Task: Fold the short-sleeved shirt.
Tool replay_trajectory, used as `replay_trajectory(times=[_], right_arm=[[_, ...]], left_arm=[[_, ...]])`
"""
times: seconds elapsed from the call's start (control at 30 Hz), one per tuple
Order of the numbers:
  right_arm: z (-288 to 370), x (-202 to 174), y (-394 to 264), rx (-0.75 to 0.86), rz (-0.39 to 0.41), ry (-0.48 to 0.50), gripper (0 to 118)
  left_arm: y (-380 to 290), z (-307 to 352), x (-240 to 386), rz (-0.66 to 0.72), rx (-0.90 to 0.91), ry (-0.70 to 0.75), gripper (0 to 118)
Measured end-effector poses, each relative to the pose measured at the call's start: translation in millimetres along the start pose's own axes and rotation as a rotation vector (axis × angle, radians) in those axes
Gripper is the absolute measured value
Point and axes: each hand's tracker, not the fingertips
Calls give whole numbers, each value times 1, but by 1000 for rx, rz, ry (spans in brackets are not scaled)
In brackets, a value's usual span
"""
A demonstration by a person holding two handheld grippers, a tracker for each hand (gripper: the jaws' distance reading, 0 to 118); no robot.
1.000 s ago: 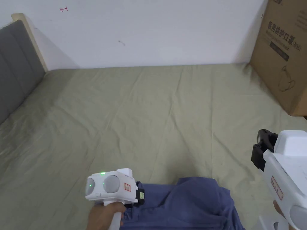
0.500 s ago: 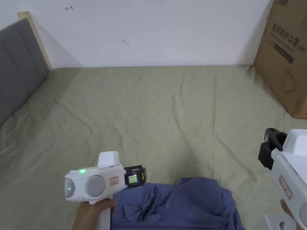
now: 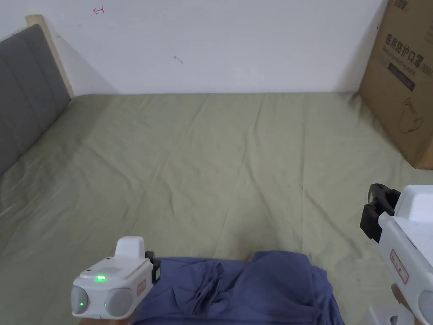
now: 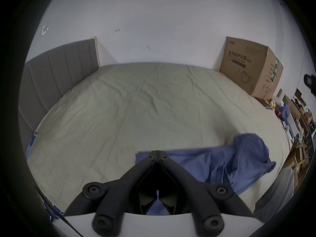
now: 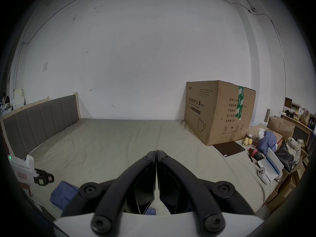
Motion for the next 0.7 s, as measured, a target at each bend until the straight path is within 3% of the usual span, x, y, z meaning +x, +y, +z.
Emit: replay_trajectory(times=[0.37,0.7], right_arm=[[-1,12,-9,-27,-7,-24,1],[1,26,-14,-40,-12,-58,1]], left_arm=[[-41,-40,82,-92,-216,-205,0],[-23,-34,102,-85,-212,-196,0]])
